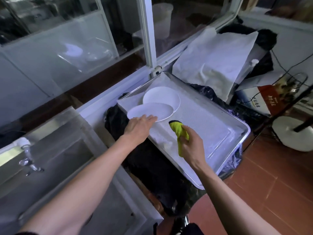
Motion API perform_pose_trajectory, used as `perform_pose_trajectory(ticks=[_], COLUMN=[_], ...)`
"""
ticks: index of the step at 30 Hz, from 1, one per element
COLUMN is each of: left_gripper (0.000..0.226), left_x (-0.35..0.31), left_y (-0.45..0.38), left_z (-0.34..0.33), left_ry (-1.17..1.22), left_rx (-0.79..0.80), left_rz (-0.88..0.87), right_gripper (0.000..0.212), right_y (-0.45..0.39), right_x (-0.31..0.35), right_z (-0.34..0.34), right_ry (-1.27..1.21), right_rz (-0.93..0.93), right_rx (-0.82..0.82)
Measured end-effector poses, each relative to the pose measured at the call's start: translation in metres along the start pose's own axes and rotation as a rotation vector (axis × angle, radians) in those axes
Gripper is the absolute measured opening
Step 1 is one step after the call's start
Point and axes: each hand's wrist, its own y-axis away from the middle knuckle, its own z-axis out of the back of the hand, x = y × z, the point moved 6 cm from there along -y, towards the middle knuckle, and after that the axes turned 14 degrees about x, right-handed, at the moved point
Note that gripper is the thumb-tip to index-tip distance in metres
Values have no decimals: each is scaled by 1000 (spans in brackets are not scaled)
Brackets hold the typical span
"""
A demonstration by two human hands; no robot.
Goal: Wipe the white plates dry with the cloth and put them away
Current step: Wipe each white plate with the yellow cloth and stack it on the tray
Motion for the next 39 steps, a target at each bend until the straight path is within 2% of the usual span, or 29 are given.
perform_pose_trajectory(ticks=[7, 17, 30, 39], left_gripper=[65, 61, 94, 87], left_x=[-32, -53, -47, -41], left_y=[-45, -73, -114, -136], left_z=[2, -2, -48, -58], left_ry=[11, -62, -71, 2], left_rx=[71, 95, 221, 181], left_rz=[43, 78, 122, 130], right_gripper=[32, 37, 38, 39], right_y=[-22, -48, -69, -80], right_x=[-40, -53, -67, -83], right_z=[23, 37, 38, 39], right_ry=[-16, 8, 0, -12], right_rz=[-40, -4, -2, -51], right_rx=[30, 68, 96, 133])
